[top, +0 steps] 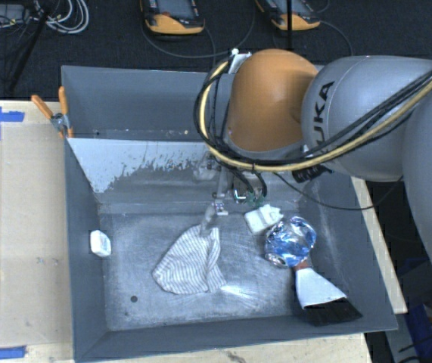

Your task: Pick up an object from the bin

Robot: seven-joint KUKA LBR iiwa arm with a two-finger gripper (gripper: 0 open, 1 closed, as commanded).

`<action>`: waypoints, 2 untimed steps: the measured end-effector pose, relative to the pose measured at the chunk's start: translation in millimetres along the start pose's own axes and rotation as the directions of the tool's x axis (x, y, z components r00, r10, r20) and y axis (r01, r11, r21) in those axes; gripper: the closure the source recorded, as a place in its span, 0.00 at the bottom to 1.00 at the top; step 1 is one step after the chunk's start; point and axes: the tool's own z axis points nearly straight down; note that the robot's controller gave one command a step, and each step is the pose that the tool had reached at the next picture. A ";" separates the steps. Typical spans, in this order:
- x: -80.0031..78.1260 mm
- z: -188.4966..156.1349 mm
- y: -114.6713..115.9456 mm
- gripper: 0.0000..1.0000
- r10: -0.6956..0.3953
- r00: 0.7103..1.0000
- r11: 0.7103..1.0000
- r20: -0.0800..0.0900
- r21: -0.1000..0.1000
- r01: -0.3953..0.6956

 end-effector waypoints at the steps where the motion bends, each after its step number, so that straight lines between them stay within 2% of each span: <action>1: -1.6 -4.8 -0.5 0.00 0.002 1.000 1.000 0.007 -0.001 -0.002; 2: 3.1 31.1 -4.3 0.00 -0.175 0.984 0.985 0.016 0.002 0.175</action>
Offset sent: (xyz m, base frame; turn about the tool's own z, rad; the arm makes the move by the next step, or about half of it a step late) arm -0.0198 -0.0179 -0.1204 -0.5455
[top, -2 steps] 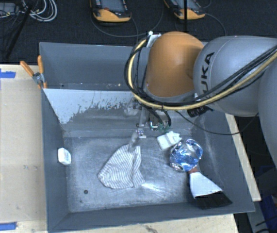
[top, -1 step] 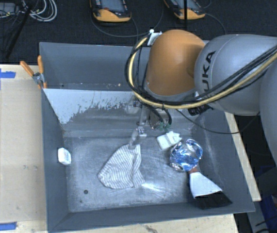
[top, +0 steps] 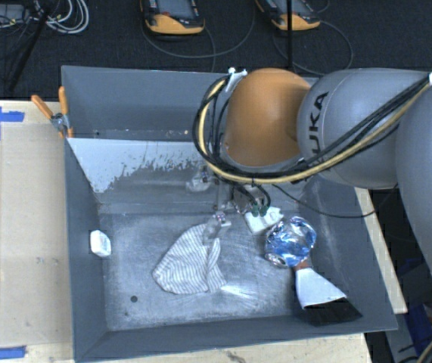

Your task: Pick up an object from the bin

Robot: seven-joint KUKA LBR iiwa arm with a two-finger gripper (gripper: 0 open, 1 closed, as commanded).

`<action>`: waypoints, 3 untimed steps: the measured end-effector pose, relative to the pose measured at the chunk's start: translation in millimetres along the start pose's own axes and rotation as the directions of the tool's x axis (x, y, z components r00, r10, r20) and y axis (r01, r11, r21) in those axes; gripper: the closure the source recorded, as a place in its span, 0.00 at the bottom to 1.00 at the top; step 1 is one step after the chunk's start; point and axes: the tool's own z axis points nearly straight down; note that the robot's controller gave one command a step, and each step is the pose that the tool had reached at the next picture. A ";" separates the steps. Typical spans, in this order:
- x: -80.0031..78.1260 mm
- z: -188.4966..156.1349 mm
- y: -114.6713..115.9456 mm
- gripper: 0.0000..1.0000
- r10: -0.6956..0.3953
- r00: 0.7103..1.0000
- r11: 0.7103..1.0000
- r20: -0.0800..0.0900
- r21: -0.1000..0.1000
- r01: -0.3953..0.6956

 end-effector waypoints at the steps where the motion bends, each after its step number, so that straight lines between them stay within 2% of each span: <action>1: 10.8 34.8 -8.3 0.00 -0.302 0.953 0.953 -0.012 -0.005 0.302; 2: 2.6 40.5 9.2 0.00 -0.415 0.910 0.910 -0.005 -0.004 0.414; 3: 1.0 78.9 11.8 0.00 -0.585 0.811 0.811 -0.006 -0.005 0.585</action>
Offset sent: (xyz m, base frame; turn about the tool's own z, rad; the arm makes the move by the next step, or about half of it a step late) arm -0.0036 0.0124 -0.0432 -0.4401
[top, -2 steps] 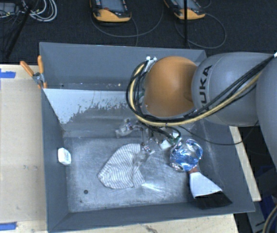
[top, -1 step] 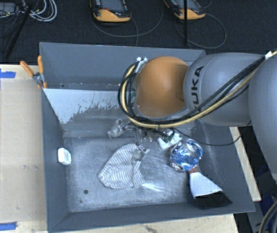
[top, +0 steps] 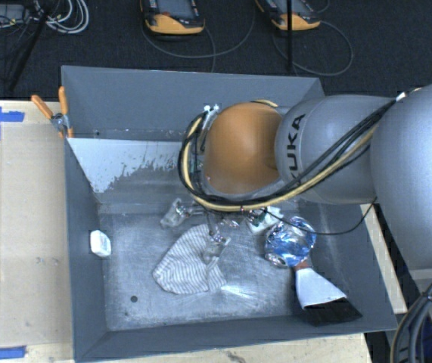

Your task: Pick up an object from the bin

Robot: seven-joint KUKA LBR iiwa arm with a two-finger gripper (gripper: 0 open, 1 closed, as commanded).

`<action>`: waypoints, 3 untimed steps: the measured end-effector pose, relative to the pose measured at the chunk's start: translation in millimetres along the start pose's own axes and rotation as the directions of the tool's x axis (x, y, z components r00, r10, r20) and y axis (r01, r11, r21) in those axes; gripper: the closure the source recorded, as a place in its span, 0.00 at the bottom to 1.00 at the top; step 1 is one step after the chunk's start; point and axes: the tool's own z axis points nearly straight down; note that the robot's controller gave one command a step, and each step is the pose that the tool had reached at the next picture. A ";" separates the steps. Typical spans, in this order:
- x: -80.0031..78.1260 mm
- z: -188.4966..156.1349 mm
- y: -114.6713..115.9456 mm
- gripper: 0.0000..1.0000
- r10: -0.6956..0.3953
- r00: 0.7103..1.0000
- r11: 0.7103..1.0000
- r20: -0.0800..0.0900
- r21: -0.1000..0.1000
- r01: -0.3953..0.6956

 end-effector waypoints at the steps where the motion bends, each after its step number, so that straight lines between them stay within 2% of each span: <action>1: 0.6 -4.3 -0.4 1.00 -0.006 1.000 1.000 0.001 -0.001 0.006; 3: 0.6 -4.4 -0.4 1.00 -0.005 1.000 1.000 0.001 -0.001 0.005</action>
Offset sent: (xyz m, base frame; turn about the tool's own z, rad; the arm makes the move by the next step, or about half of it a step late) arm 0.0000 0.0000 0.0000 0.0000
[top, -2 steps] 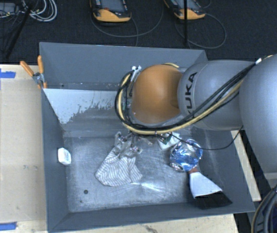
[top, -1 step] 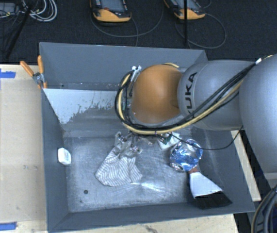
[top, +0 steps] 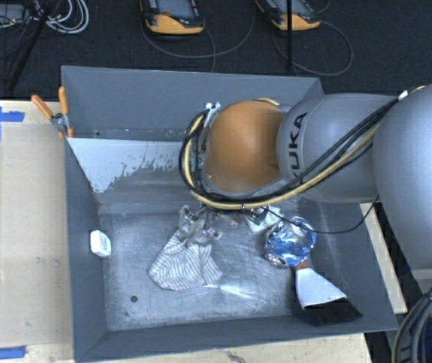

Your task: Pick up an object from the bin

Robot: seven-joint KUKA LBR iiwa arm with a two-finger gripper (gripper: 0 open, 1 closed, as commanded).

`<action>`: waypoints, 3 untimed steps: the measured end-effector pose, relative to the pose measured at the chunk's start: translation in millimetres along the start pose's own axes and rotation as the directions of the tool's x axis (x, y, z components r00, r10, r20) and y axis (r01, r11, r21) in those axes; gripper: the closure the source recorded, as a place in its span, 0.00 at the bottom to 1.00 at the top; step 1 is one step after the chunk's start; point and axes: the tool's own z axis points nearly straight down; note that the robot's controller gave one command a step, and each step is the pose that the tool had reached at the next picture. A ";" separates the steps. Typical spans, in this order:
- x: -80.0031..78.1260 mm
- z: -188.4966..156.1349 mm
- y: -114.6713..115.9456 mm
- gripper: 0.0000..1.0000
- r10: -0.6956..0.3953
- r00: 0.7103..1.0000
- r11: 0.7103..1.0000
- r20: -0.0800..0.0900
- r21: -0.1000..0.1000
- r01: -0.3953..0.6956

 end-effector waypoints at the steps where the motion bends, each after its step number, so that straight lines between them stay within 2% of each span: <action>1: 0.3 -2.8 0.4 1.00 0.001 1.000 1.000 -0.001 -0.001 -0.001; 3: -0.3 -21.2 0.7 1.00 0.003 1.000 1.000 0.000 0.001 -0.003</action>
Offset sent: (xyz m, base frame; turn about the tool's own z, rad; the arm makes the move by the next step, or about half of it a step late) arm -0.0001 0.0000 0.0373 0.0000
